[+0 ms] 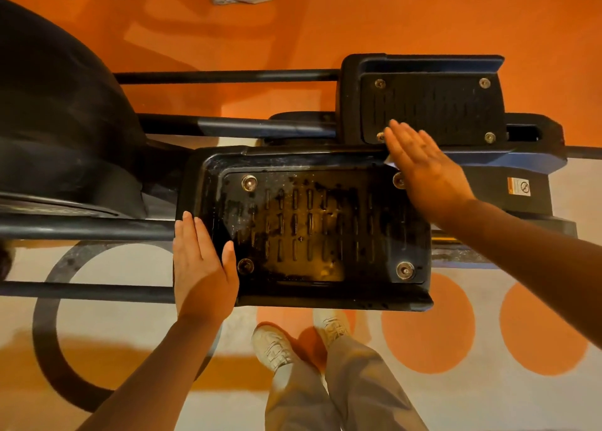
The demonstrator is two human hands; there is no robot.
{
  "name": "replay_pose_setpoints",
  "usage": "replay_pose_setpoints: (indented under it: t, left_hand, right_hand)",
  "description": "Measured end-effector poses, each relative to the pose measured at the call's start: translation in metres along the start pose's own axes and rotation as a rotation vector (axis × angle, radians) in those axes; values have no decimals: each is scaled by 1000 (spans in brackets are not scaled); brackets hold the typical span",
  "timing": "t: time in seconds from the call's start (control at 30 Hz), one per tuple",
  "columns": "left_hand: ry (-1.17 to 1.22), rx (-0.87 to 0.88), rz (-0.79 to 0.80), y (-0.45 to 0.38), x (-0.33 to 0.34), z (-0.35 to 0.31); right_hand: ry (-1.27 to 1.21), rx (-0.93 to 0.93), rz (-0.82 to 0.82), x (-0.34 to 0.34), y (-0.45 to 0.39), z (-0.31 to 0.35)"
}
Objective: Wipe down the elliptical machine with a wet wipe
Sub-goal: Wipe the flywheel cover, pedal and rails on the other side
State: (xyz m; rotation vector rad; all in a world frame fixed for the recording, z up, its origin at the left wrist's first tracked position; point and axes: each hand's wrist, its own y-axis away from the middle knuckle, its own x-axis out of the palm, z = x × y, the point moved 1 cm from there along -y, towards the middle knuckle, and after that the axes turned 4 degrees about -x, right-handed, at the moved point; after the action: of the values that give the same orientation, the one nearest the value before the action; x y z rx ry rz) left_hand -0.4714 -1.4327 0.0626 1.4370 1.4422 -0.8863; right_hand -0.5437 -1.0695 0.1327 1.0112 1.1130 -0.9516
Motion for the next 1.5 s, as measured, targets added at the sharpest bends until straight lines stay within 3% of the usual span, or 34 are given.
replay_pose_setpoints:
  t: [0.23,0.33,0.6,0.83,1.07,1.5]
  left_hand:
    - [2,-14,21,-2,-3,-2]
    - [7,-14,24,-2,-3,-1]
    - [12,1,39,-1,-6,1]
    - [18,-20,50,-1,-6,-3]
    - [-1,13,37,0,-5,-1]
    - [24,-27,51,0,-5,-3]
  right_hand:
    - [-129,84,-72,-3,12,-16]
    - [-143,-73,-118,2,23,-17]
    - [90,-494,35,5,29,-45]
    - [354,-675,100,-9,28,-61]
    - [536,-610,187,-7,19,-65]
    - [532,-534,190,9,1,-41]
